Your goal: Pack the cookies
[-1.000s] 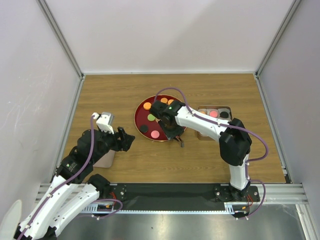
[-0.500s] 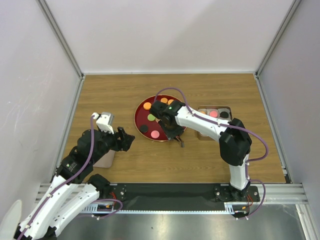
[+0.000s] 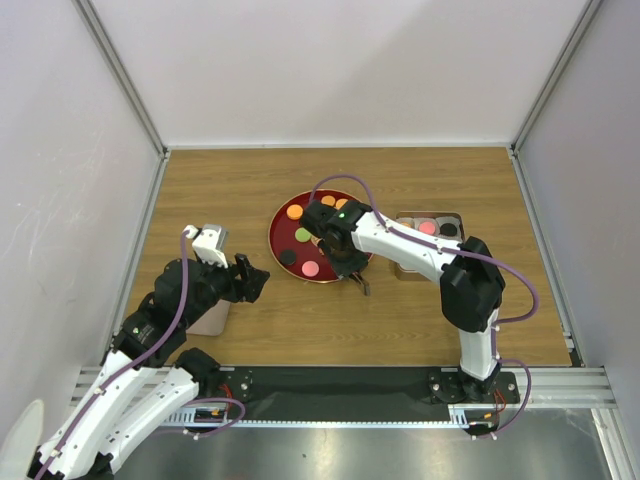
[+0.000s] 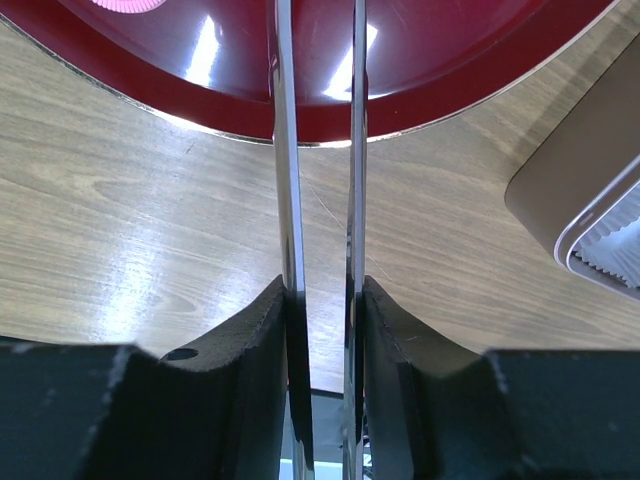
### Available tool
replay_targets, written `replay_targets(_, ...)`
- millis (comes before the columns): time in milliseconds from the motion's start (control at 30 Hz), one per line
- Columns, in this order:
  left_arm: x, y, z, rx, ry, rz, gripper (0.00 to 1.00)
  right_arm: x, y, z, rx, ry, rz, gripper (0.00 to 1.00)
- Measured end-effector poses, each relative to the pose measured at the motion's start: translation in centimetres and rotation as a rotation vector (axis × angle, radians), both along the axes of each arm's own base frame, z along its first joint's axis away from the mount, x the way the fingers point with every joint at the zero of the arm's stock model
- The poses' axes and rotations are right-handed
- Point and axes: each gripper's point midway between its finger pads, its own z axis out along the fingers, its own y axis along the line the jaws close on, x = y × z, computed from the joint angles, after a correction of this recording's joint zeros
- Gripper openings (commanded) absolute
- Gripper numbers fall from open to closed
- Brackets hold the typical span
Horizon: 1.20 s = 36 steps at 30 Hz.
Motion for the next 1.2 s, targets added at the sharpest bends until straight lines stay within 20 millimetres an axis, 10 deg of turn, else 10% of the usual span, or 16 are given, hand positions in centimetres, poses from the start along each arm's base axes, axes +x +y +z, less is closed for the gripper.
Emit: replay_targets(1200, -0.2, 0.1, 0.4, -0.011, -0.018, 0.000, 0.76, 0.6, -0.5, 2.3, 0.039, -0.050, -0.034, 0.32)
